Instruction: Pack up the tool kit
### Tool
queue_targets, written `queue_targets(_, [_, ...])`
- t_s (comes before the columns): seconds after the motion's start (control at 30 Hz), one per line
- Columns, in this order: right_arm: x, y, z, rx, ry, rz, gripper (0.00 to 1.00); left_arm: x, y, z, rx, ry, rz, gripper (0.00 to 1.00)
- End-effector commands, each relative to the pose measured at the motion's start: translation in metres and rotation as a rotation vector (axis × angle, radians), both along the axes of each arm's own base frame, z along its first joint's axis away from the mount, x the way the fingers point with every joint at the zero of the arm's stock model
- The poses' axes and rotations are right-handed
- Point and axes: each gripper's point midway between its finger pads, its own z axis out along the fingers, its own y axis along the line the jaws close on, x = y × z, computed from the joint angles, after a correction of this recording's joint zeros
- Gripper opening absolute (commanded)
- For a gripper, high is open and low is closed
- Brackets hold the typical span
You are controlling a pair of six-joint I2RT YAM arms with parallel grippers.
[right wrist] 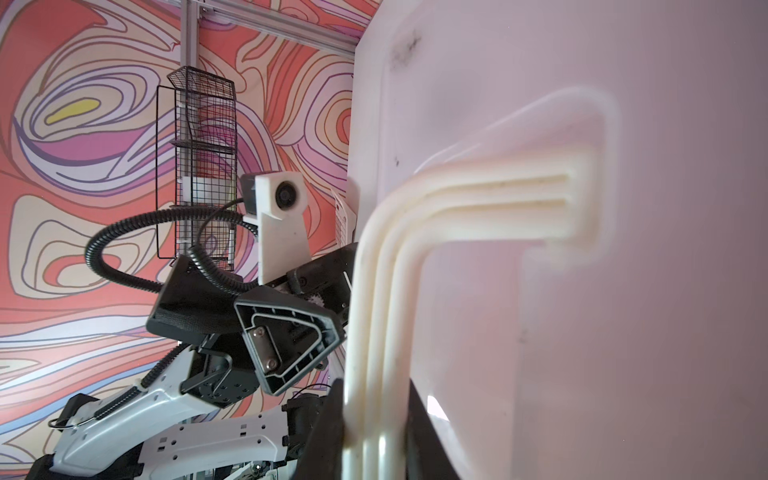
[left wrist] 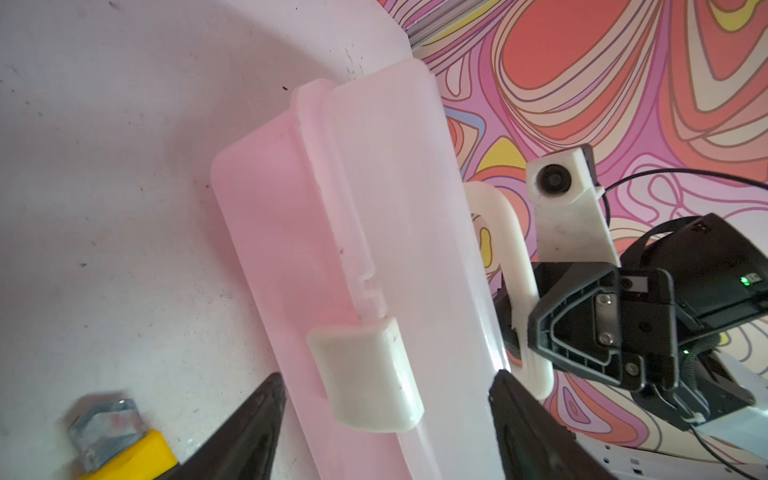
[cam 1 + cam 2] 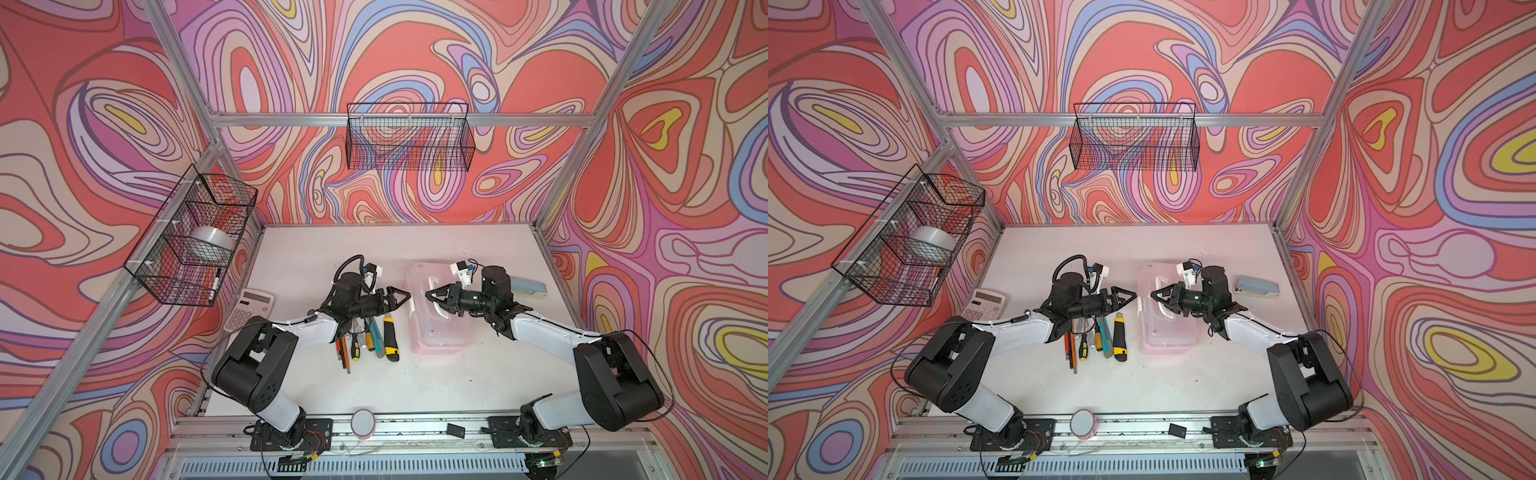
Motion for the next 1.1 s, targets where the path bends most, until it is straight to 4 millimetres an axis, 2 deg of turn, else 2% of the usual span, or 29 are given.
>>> queue_targets(0.0, [0.0,-0.005,0.014,0.041,-0.06,0.016,0.0,0.002,-0.006,0.018,-0.096,-0.031,-0.015,0.78])
queue_targets(0.33, [0.009,-0.011,0.006,0.157,-0.034,0.015,0.0,0.0,-0.012,0.02,-0.217,-0.011,-0.037,0.76])
queue_targets(0.6, [0.014,-0.01,-0.001,0.156,-0.016,0.013,0.0,0.001,-0.016,0.009,-0.252,0.016,-0.047,0.74])
queue_targets(0.8, [0.014,-0.011,-0.005,0.13,-0.011,0.011,0.0,0.006,-0.023,0.012,-0.32,0.015,-0.074,0.74])
queue_targets(0.93, [0.013,-0.011,-0.008,0.129,-0.004,0.009,0.0,0.01,-0.028,0.008,-0.367,0.042,-0.088,0.72])
queue_targets(1.07, [0.013,-0.012,-0.013,0.123,0.004,0.004,0.0,0.007,-0.029,0.02,-0.376,0.008,-0.112,0.72])
